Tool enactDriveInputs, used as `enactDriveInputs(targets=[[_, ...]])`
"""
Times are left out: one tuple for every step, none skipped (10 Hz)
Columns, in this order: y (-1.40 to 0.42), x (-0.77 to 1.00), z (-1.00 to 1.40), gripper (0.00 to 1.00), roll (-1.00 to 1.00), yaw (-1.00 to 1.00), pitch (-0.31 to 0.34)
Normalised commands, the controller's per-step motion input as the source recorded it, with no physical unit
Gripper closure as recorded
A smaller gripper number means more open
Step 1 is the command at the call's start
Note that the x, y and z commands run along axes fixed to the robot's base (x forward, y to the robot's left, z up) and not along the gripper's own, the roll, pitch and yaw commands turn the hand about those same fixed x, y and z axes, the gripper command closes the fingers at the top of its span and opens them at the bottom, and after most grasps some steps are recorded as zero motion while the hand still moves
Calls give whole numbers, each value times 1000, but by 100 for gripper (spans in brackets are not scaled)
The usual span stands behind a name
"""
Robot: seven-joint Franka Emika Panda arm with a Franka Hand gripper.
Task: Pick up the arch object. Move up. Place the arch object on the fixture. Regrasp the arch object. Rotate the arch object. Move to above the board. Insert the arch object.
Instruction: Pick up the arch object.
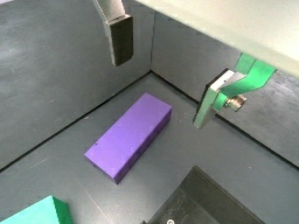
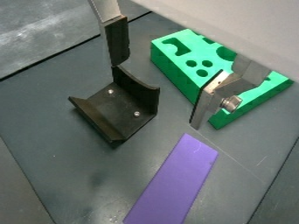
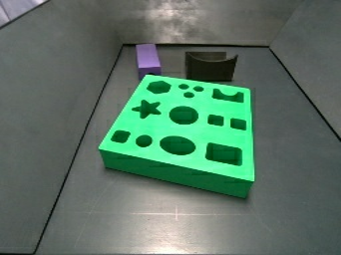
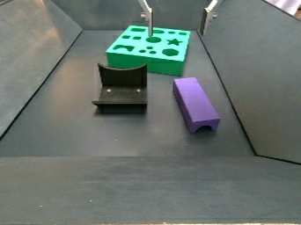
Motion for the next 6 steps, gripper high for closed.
enactDriveInputs(targets=[[0, 0, 0, 0, 21, 0, 3], [71, 249, 0, 0, -14, -57, 81], [0, 397, -611, 0, 19, -131, 126], [-109, 3, -871, 0, 174, -6, 0], [-140, 0, -937, 0, 226, -6, -6], [-14, 0, 0, 0, 20, 0, 0]])
